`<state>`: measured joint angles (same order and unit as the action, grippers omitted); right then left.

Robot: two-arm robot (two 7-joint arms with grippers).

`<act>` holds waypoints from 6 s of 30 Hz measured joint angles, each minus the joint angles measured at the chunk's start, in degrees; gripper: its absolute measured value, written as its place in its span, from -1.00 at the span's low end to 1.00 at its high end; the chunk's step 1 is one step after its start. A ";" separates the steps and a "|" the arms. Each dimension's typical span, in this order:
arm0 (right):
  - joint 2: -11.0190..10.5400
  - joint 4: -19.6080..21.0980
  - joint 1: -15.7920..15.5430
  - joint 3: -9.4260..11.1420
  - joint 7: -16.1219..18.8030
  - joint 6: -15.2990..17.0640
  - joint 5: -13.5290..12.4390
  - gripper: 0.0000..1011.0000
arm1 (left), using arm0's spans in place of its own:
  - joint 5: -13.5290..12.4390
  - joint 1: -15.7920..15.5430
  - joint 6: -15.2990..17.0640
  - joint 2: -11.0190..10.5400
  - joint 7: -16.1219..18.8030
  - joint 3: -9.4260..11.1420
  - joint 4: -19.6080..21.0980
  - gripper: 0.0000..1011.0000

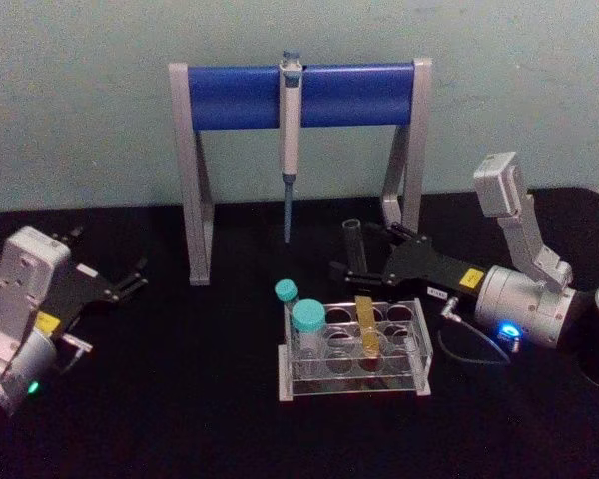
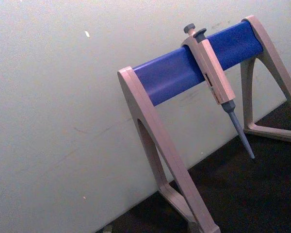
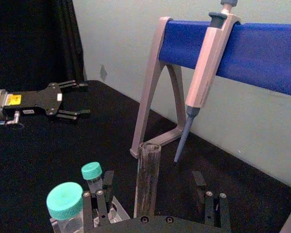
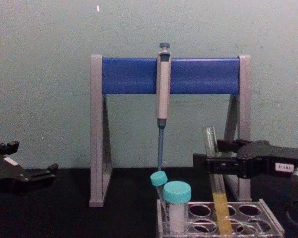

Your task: Pick up the test tube from the test tube rack, shake it, then place it back into the test tube rack.

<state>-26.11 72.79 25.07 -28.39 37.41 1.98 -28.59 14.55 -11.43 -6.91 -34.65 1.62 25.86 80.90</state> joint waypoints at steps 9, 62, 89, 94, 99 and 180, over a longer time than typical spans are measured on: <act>-0.16 -0.68 0.52 -0.52 0.28 0.16 -0.29 0.98 | 0.00 0.00 0.00 0.00 0.00 0.00 0.00 0.98; -0.32 -0.57 0.51 -0.61 0.54 -0.22 -0.50 -0.47 | 0.00 0.00 0.00 0.00 0.00 0.00 0.00 0.98; -0.59 -0.31 0.36 -0.65 0.72 -0.85 -0.37 -0.54 | 0.00 0.00 0.00 0.00 0.00 0.00 0.00 0.98; -1.15 0.72 -0.29 -0.10 1.61 -1.89 -1.43 -0.54 | 0.00 0.00 0.00 0.00 0.00 0.00 0.00 0.98; -1.79 2.35 -1.09 0.71 2.04 -2.44 -3.01 -0.54 | 0.00 0.00 0.00 0.00 0.00 0.00 0.00 0.98; -8.07 12.77 -7.72 8.03 -3.71 -8.80 -4.30 -0.54 | 0.00 0.00 0.00 0.00 0.00 0.00 0.00 0.98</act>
<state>-34.19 85.55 17.35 -20.36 33.70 -6.82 -32.89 14.55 -11.43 -6.91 -34.65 1.62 25.86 80.90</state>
